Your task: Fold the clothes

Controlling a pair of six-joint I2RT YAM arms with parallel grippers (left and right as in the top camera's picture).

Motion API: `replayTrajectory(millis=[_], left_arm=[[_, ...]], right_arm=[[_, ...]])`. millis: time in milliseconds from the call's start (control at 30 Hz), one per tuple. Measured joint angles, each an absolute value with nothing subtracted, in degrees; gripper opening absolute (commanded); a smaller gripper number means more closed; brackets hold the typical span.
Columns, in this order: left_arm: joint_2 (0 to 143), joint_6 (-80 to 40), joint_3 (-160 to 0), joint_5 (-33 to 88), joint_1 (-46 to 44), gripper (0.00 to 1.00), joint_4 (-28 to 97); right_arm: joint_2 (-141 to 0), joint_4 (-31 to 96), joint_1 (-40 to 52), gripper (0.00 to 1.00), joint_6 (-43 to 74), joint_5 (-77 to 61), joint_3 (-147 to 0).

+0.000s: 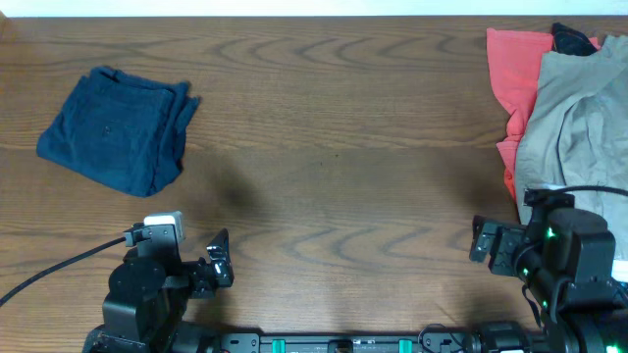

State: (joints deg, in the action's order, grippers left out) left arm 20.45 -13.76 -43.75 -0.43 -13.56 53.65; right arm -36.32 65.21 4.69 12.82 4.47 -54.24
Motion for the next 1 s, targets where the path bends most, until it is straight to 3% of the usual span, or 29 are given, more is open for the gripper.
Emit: replayTrajectory(millis=[200,633,1000], left_arm=[[20.4,-13.8,-43.7,-0.4,-13.6,0.98,53.7],[20.4,-13.7,-43.7,-0.4,-13.6,0.98,53.8],[20.4,-13.8,-43.7,-0.4,-13.6,0.98,53.7]], right_arm=[[-26.8,55.4,6.6,0.99,11.3,6.2,-48.2],[-2.9,29.1,8.4,0.99,10.2,4.4,-16.9],[-0.6,3.4,8.4,0.99,9.7,4.2,-2.5]])
